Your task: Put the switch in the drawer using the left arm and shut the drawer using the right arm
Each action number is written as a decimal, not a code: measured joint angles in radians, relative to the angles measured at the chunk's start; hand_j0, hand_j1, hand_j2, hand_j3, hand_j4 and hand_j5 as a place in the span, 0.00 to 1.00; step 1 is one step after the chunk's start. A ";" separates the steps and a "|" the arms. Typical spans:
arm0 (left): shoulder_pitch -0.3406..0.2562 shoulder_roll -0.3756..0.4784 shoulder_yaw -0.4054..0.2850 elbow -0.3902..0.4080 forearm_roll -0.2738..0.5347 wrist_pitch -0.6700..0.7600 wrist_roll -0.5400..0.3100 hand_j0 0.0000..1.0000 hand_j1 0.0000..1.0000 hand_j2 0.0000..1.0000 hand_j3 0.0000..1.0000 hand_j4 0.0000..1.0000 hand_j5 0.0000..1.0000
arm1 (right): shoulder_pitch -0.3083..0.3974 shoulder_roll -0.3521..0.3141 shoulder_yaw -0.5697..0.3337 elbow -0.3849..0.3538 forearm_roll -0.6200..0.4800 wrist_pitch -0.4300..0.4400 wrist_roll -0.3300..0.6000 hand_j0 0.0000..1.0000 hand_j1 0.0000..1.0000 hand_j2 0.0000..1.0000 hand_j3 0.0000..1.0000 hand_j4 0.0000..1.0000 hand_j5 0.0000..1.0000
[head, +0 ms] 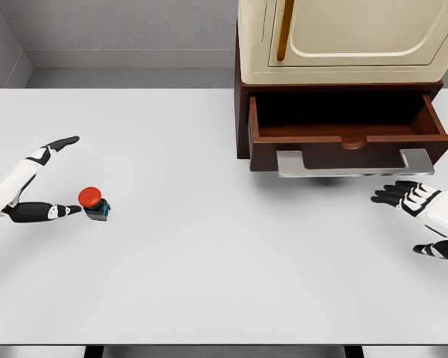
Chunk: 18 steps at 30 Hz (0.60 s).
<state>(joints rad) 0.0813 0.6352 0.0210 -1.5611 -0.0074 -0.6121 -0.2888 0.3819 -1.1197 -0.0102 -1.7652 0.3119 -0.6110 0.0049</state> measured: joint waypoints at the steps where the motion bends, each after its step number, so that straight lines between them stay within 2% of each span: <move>1: 0.000 -0.001 0.000 0.000 0.002 0.000 0.000 1.00 1.00 1.00 1.00 1.00 1.00 | 0.000 0.000 0.000 0.000 0.000 0.000 -0.007 1.00 1.00 1.00 1.00 1.00 1.00; 10: 0.023 0.002 -0.064 0.007 0.123 0.000 -0.001 1.00 1.00 1.00 1.00 1.00 1.00 | 0.000 -0.003 0.002 0.000 0.003 0.000 -0.016 1.00 1.00 1.00 1.00 1.00 1.00; 12: 0.021 0.001 -0.078 0.014 0.154 0.000 -0.001 1.00 1.00 1.00 1.00 1.00 1.00 | 0.000 -0.004 0.001 0.000 0.003 0.000 -0.016 0.74 0.74 0.74 0.74 0.74 0.74; 15: 0.018 -0.004 -0.099 0.030 0.204 0.000 -0.002 1.00 1.00 1.00 1.00 1.00 1.00 | -0.002 -0.007 -0.001 0.001 0.002 0.000 -0.016 0.66 0.66 0.66 0.66 0.66 0.66; 16: 0.015 -0.014 -0.105 0.044 0.227 0.000 -0.003 1.00 1.00 1.00 1.00 1.00 1.00 | -0.002 -0.007 -0.006 0.001 0.001 0.000 -0.016 0.61 0.61 0.61 0.61 0.61 0.61; 18: 0.012 -0.035 -0.113 0.072 0.257 0.000 -0.004 1.00 1.00 1.00 1.00 1.00 1.00 | -0.002 -0.008 -0.015 0.000 0.000 0.000 -0.016 0.59 0.59 0.59 0.59 0.59 0.59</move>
<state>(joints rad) 0.0936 0.5998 -0.0919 -1.4889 0.2498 -0.6119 -0.2923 0.3804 -1.1280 -0.0247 -1.7649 0.3122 -0.6110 -0.0110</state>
